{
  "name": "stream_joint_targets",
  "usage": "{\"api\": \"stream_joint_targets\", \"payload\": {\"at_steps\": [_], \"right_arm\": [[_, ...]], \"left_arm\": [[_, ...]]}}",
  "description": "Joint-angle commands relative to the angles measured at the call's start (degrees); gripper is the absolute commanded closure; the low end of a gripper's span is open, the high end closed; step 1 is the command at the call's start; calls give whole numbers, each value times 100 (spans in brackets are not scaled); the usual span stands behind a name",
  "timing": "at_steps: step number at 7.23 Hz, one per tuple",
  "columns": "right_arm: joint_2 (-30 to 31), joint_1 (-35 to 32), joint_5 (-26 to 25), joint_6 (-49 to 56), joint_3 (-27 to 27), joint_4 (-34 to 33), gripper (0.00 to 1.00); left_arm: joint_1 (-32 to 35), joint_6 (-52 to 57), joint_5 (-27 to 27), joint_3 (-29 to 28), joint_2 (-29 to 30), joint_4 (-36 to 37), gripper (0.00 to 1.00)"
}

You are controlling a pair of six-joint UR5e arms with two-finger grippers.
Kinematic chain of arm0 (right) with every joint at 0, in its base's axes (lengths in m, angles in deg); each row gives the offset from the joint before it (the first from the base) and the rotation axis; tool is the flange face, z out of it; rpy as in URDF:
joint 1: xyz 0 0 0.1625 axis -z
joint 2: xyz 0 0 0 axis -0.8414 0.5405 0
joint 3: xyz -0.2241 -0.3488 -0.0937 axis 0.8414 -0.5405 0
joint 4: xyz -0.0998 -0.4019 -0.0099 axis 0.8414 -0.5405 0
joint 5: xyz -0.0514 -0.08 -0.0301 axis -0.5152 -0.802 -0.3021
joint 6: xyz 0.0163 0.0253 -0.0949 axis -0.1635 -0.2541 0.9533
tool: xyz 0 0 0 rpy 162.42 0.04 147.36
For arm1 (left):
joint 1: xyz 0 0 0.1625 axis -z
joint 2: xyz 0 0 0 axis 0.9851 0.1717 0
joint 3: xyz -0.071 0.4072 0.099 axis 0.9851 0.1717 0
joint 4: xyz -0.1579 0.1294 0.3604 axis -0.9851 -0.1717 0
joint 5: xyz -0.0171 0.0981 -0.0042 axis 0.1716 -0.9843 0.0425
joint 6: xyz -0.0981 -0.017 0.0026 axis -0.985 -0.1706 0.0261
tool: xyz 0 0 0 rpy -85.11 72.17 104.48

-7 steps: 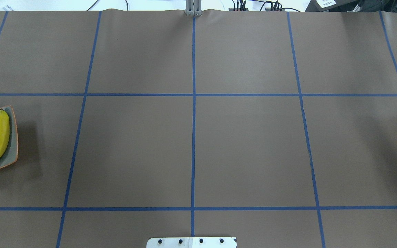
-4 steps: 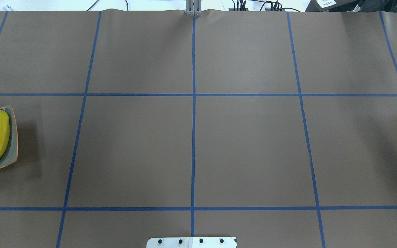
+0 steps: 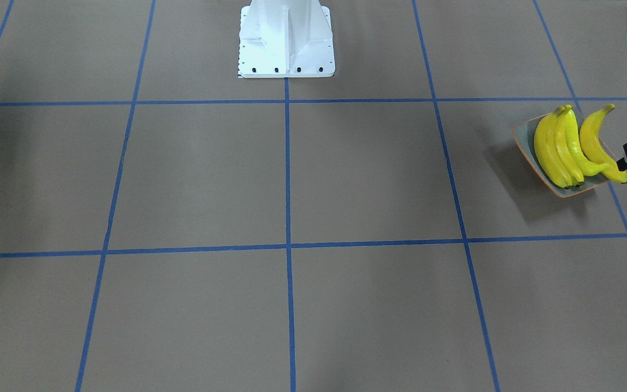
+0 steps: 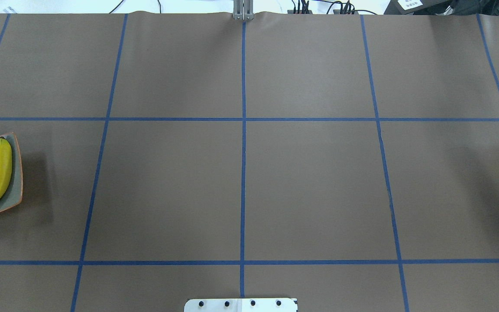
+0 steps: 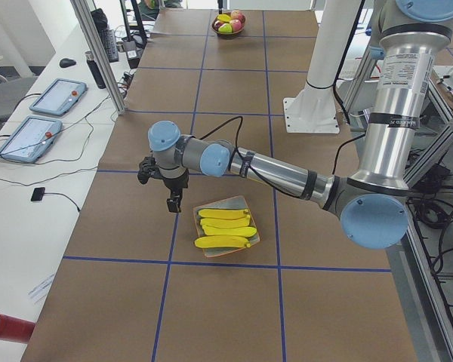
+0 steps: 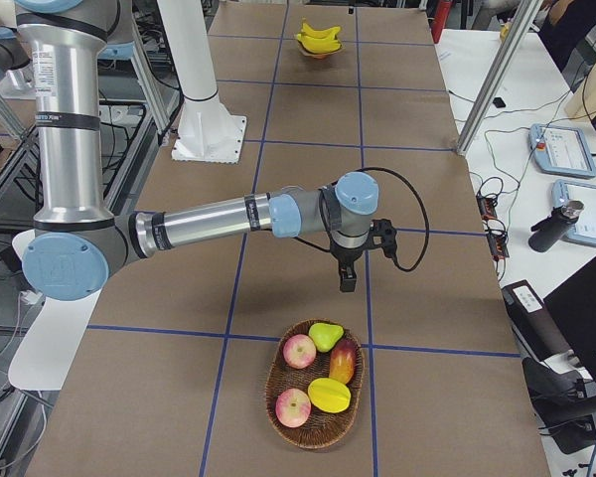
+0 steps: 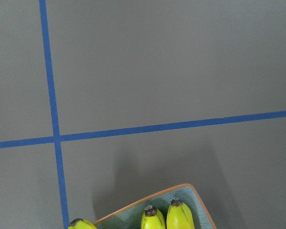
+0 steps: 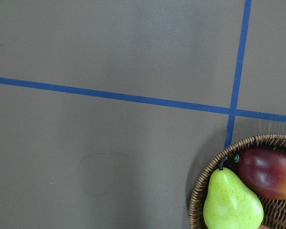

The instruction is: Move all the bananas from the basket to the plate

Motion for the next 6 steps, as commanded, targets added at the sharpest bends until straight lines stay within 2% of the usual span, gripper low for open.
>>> {"api": "stream_joint_targets", "payload": {"at_steps": [1,6], "right_arm": [[0,0,6,0,-7,1,0],[-71,0,6,35,1,10,0]], "left_arm": [[0,3,-7,24,-1,-83,0],[9,3,-25,50,-1,-197,0]]}}
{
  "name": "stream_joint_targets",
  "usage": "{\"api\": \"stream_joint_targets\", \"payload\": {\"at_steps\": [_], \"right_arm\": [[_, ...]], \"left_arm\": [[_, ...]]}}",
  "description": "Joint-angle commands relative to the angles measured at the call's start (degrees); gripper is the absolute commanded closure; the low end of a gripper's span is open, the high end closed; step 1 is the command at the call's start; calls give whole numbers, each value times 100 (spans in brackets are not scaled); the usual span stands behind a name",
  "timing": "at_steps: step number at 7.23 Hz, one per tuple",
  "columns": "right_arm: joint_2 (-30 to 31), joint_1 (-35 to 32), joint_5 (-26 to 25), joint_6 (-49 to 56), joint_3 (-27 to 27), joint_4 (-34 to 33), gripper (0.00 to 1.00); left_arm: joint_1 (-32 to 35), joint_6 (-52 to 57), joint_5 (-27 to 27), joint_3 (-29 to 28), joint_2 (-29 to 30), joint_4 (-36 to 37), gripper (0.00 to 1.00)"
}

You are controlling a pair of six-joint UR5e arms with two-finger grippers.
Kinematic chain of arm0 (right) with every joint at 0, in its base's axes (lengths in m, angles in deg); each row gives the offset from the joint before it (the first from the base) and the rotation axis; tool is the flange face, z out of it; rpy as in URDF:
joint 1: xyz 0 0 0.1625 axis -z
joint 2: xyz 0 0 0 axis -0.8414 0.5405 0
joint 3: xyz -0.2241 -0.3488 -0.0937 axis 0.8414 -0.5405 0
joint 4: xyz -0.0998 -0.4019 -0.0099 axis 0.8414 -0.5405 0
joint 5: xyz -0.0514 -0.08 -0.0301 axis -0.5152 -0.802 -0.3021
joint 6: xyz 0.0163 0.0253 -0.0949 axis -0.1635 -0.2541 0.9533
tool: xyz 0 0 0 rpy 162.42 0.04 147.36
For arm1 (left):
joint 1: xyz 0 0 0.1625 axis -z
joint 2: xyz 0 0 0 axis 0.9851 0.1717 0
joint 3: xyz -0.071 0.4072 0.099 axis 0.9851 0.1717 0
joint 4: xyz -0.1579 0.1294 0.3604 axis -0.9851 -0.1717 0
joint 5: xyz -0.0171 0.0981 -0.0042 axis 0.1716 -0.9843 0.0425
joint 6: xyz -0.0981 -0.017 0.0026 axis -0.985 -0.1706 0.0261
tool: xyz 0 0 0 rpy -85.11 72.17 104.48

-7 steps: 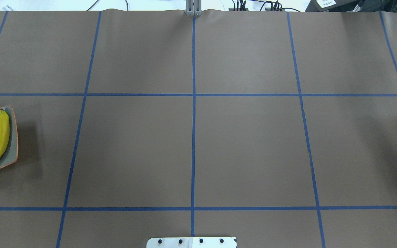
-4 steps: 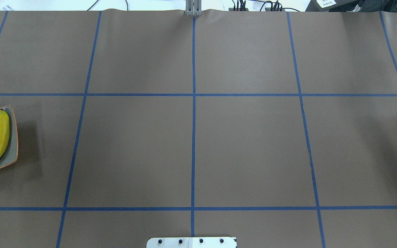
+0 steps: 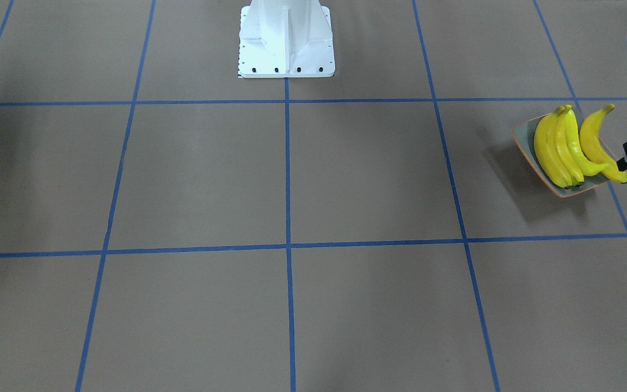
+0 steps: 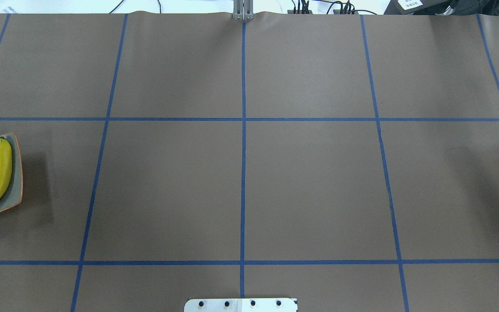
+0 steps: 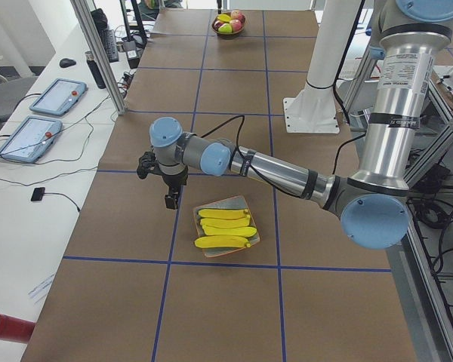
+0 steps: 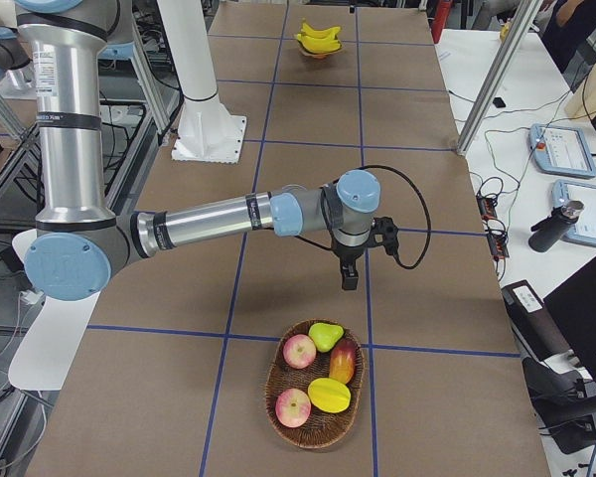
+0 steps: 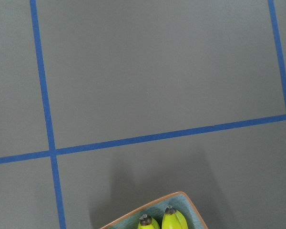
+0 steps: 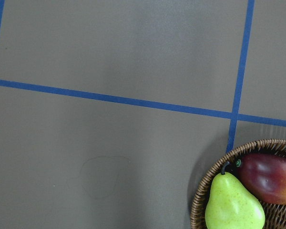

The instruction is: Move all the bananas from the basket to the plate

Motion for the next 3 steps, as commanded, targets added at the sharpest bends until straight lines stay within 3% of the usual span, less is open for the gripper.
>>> {"api": "stream_joint_targets", "payload": {"at_steps": [1,3], "right_arm": [[-8,0,0,35,1,3,0],[19,0,9,35,10,3,0]], "left_arm": [[1,0,1,4,-5,-6,0],[1,0,-8,39,-5,-6,0]]}}
